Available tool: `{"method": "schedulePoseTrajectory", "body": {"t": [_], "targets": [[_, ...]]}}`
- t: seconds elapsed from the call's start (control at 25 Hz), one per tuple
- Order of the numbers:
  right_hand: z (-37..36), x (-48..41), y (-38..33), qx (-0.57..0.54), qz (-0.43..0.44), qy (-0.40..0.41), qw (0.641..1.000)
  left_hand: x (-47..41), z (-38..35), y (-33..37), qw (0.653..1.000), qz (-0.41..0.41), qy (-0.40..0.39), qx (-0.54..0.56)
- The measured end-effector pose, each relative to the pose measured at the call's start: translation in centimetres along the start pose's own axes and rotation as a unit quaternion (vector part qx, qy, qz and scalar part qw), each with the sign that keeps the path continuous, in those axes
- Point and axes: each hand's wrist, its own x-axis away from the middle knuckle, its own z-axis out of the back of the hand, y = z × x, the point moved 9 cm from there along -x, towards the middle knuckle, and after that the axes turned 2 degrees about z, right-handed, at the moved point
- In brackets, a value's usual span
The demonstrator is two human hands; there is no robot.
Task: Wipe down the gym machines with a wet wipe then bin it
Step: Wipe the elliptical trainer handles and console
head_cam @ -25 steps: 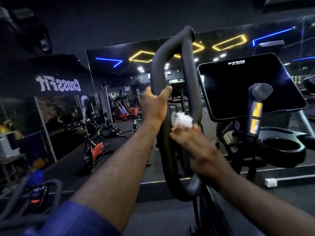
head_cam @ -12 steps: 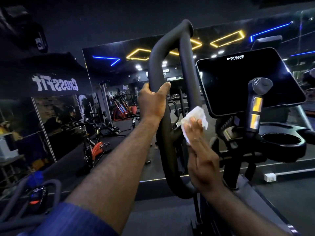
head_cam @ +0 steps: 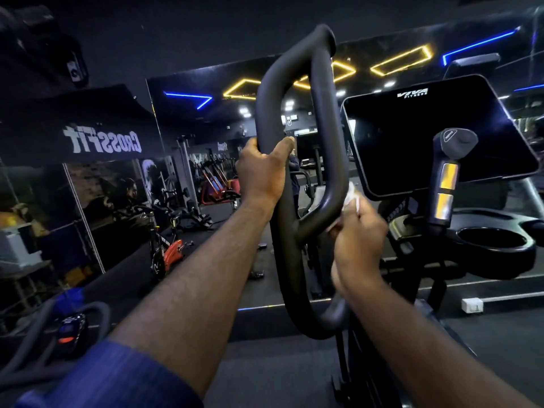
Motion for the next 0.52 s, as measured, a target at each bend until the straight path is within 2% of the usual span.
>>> {"method": "schedulePoseTrajectory", "body": {"t": [0.08, 0.16, 0.24, 0.32, 0.44, 0.52], "targets": [[0.1, -2.4, -1.3, 0.037, 0.032, -0.006, 0.999, 0.1, 0.0, 0.1, 1.0, -0.002, 0.0, 0.001], [-0.1, -0.1, -2.8, 0.14, 0.114, -0.045, 0.983, 0.0, 0.1, 0.2, 1.0, -0.009, 0.003, 0.004], [-0.3, 3.3, -3.8, 0.208, 0.235, -0.1, 0.944, -0.1, 0.2, 0.1, 1.0, -0.013, 0.006, -0.003], [-1.6, 1.4, -4.6, 0.259, 0.329, -0.164, 0.893, 0.1, 0.1, 0.2, 1.0, -0.015, 0.008, -0.014], [-3.6, -3.4, -6.6, 0.315, 0.35, -0.241, 0.849, 0.1, 0.2, 0.3, 0.999, -0.009, 0.014, -0.033], [-3.8, -2.9, -6.5, 0.359, 0.381, -0.271, 0.808, 0.0, 0.3, 0.2, 0.998, 0.001, 0.021, -0.052]]}}
